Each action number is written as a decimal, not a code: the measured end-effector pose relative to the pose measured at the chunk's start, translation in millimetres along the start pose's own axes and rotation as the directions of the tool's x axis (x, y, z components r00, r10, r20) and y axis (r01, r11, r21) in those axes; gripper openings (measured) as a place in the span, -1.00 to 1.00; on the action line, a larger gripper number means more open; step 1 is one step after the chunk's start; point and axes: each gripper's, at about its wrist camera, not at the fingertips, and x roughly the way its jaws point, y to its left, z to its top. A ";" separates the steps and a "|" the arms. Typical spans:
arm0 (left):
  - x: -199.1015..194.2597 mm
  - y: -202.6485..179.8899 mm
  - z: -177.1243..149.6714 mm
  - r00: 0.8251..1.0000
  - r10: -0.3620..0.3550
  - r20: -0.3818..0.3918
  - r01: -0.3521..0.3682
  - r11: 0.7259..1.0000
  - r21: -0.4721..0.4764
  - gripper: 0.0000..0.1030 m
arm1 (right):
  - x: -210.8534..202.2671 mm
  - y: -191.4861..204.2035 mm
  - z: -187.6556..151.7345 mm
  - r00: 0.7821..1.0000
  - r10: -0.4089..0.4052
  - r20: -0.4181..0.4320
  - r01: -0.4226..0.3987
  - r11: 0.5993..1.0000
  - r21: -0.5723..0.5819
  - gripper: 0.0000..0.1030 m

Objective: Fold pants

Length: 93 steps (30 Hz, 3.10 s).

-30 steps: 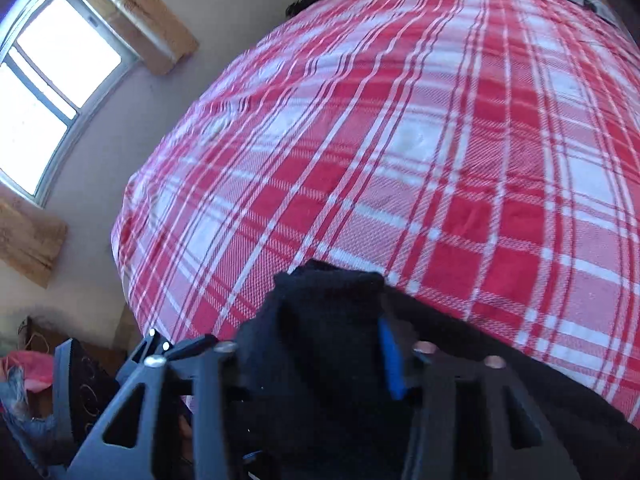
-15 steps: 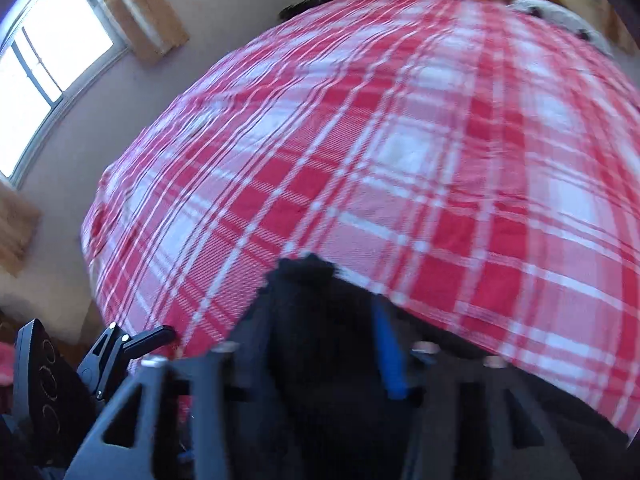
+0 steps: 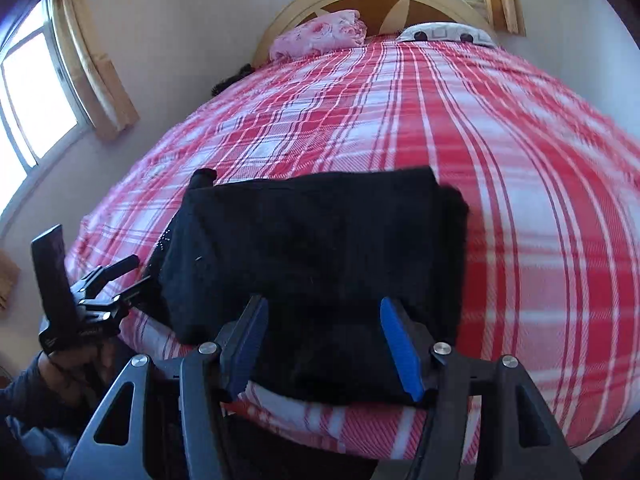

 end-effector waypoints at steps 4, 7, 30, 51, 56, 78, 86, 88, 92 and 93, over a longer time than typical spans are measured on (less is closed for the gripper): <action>-7.7 -5.7 6.1 1.000 -0.009 0.027 0.008 1.000 0.022 1.00 | 2.4 -5.8 -12.0 0.997 0.029 0.065 -0.027 0.999 -0.027 0.17; -8.5 -0.5 11.5 0.999 -0.046 0.028 0.046 0.999 0.003 1.00 | -4.9 6.2 -11.7 0.995 0.009 0.104 0.000 0.997 -0.081 0.17; 22.9 -19.1 8.1 0.998 -0.040 -0.048 0.044 0.995 0.087 1.00 | 9.2 13.3 39.7 0.985 0.084 0.153 -0.085 0.996 0.002 0.18; 43.1 -2.0 32.4 0.983 -0.171 -0.063 0.167 0.984 -0.065 0.91 | 11.6 -63.7 4.6 0.994 -0.014 0.109 -0.007 0.981 0.193 0.46; 38.8 -8.6 36.2 0.962 -0.266 -0.067 0.262 0.963 -0.062 -0.35 | 14.7 -53.2 3.5 0.994 0.040 0.101 -0.057 0.983 0.173 -0.31; -39.8 168.6 76.9 0.992 0.003 0.130 0.026 0.975 -0.220 -0.68 | 106.2 114.1 156.2 0.962 0.263 0.069 -0.255 0.960 -0.114 -0.48; -13.5 222.1 69.3 0.992 0.120 0.044 -0.107 0.969 -0.222 -0.64 | 214.8 172.2 187.2 0.951 0.307 -0.030 -0.309 0.945 -0.110 -0.48; -3.2 224.4 59.3 0.992 0.121 0.016 -0.115 0.967 -0.228 -0.49 | 234.8 174.1 187.7 0.955 0.290 -0.063 -0.295 0.951 -0.089 -0.48; 1.3 226.6 45.8 0.985 0.173 -0.002 -0.169 0.960 -0.224 0.31 | 256.0 159.5 184.3 0.957 0.269 -0.106 -0.273 0.962 -0.025 -0.21; 1.9 227.6 45.0 0.984 0.175 -0.006 -0.172 0.958 -0.228 0.38 | 260.6 153.1 184.7 0.958 0.261 -0.120 -0.263 0.965 0.000 -0.05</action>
